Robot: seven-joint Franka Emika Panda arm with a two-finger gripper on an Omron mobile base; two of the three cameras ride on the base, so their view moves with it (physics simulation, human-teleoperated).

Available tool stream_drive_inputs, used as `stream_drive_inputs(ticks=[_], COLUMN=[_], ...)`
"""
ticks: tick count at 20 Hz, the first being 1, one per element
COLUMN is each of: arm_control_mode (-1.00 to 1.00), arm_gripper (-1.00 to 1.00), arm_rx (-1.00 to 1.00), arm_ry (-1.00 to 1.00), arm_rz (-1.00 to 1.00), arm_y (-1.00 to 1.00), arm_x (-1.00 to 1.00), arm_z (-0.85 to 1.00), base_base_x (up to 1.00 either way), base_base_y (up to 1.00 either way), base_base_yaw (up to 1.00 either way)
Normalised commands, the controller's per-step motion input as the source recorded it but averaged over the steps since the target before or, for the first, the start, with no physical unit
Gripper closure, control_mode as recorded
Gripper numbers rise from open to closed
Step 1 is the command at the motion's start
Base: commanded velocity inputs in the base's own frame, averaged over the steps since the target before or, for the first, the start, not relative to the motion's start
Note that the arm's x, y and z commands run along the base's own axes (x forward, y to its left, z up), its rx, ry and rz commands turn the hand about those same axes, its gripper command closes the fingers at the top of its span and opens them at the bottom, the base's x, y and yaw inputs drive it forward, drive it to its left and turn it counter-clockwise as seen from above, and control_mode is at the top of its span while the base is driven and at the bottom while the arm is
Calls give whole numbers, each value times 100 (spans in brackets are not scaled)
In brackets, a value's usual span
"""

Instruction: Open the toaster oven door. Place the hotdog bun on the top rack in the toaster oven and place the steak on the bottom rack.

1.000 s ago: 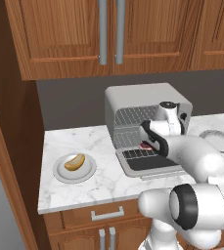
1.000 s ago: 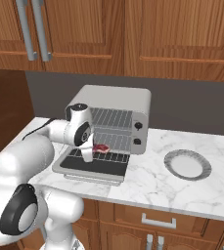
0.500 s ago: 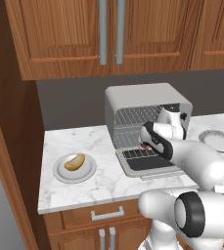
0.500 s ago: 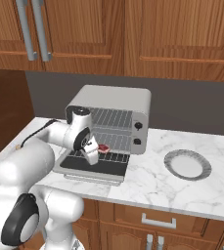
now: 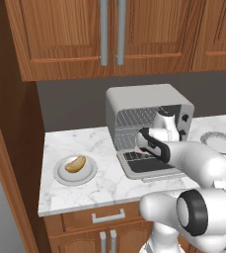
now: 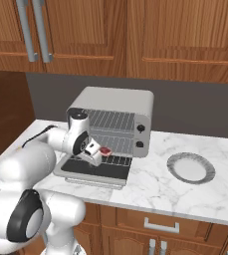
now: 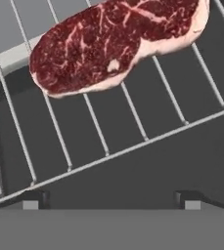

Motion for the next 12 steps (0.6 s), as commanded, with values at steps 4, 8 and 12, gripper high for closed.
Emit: stream_drive_inputs(ticks=[4,8,12], arm_control_mode=[-100,-100,-100], arm_gripper=[-100,-100,-100], arm_rx=[-19,-8,-2], arm_ry=[-2,0,0], arm_rz=[25,22,21], arm_y=[12,1,0], arm_x=[19,19,13], arm_z=[-25,-22,-23], base_base_x=[0,0,0], base_base_y=[0,0,0], base_base_yaw=[0,0,0])
